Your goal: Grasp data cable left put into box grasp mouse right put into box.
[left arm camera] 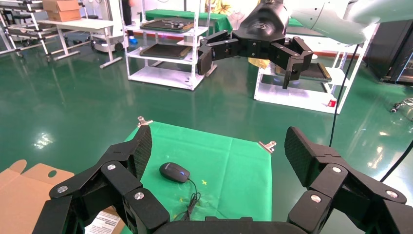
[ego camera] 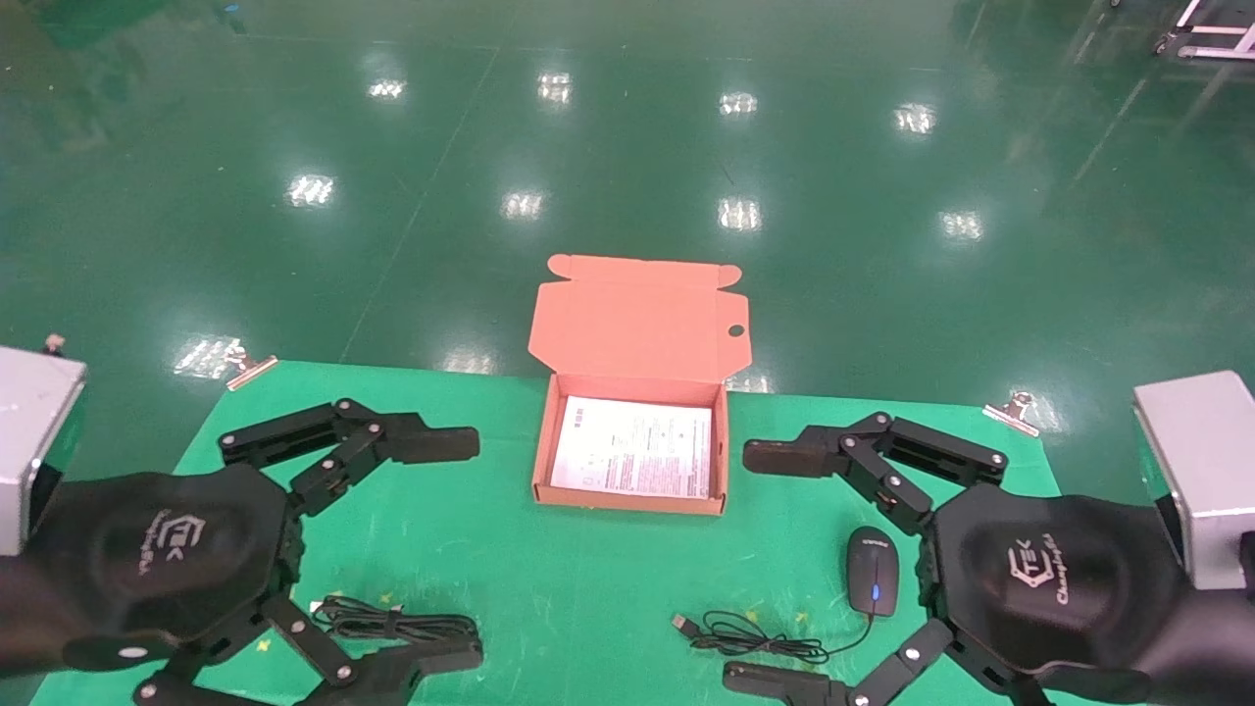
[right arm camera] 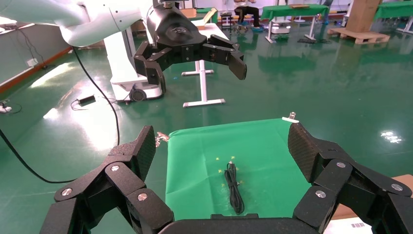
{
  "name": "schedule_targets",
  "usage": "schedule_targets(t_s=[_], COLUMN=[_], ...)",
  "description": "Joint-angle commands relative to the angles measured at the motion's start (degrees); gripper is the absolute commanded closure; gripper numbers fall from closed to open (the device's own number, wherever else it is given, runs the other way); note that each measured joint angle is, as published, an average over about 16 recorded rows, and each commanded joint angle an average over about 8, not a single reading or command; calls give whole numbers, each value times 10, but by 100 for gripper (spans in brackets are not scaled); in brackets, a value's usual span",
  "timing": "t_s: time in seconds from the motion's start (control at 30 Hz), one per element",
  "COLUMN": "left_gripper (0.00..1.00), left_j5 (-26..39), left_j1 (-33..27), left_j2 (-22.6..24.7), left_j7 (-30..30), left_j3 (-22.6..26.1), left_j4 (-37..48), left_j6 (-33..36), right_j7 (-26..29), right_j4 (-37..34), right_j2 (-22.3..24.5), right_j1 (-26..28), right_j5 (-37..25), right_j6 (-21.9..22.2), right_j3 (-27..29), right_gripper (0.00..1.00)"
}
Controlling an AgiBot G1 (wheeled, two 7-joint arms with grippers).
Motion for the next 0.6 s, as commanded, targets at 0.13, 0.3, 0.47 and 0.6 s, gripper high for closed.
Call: schedule_targets(t_s=[0.13, 0.3, 0.47, 0.6], left_gripper=[0, 0, 0, 0], left_j5=[0, 0, 0, 1], left_j1=[0, 0, 0, 0], left_j2=[0, 0, 0, 0], left_j7=[0, 0, 0, -1], left_j3=[0, 0, 0, 1], left_j4=[0, 0, 0, 0], left_j6=[0, 0, 0, 1], right_j7=[0, 0, 0, 0], right_j4=[0, 0, 0, 1], right_j2=[0, 0, 0, 1], right_j1=[0, 0, 0, 0], right_j5=[0, 0, 0, -2], right_j6=[0, 0, 0, -1], right_j3=[0, 0, 0, -1], right_gripper=[0, 0, 0, 0])
